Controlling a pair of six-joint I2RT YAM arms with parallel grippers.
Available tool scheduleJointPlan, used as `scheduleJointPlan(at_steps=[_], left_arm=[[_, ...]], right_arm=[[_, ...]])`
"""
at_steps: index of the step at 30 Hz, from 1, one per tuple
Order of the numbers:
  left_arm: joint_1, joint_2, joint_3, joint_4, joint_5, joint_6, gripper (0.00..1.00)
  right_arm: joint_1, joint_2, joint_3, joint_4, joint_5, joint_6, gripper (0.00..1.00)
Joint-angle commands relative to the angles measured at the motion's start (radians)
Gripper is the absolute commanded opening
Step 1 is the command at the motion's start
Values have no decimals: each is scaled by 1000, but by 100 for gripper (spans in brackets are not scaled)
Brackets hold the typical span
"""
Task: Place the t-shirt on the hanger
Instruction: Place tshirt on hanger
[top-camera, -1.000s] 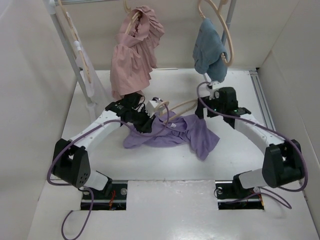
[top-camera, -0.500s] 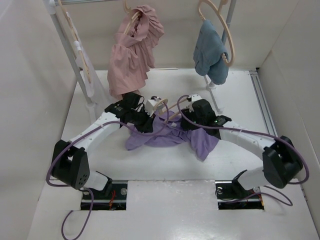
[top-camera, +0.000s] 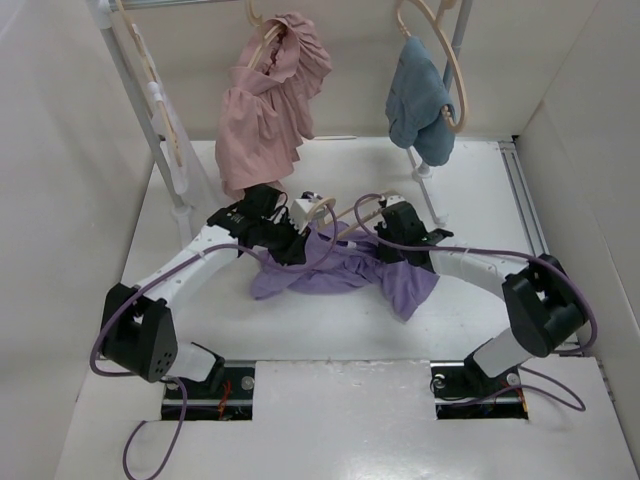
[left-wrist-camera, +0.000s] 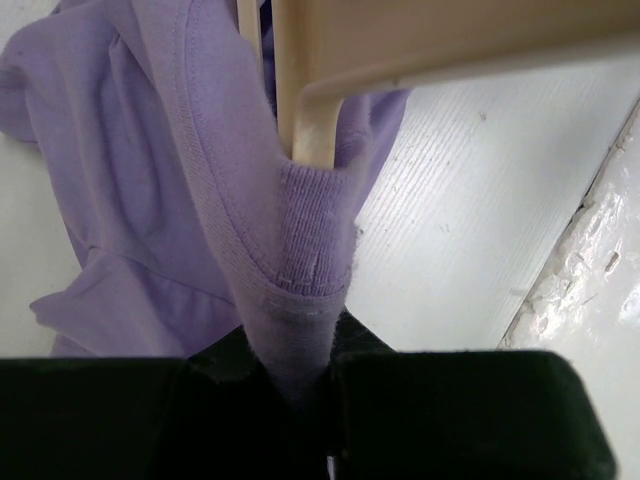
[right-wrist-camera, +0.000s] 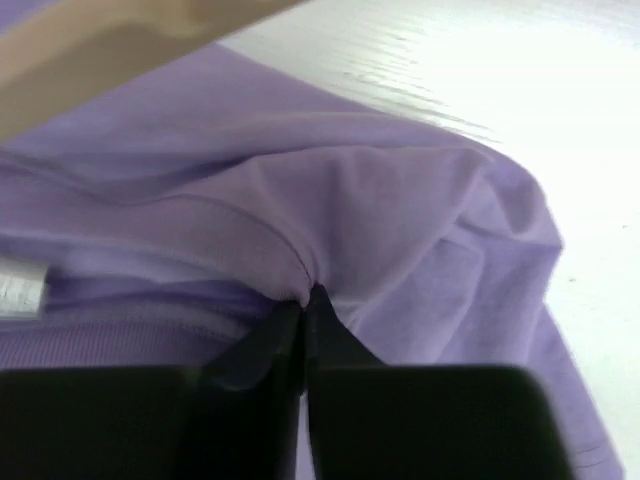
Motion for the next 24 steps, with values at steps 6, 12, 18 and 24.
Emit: scheduleJointPlan(at_steps=[6, 12, 18, 24], left_arm=[[1, -102, -36, -91, 81, 208, 0], [1, -145, -102, -211, 57, 537, 0], [1, -168, -113, -200, 69, 627, 0], [1, -76, -79, -176, -89, 546, 0]], right_arm=[[-125, -103, -50, 54, 16, 30, 0], [-294, -240, -91, 54, -18, 19, 0], [-356, -258, -79, 44, -64, -34, 0], [-291, -371, -26, -9, -36, -157, 0]])
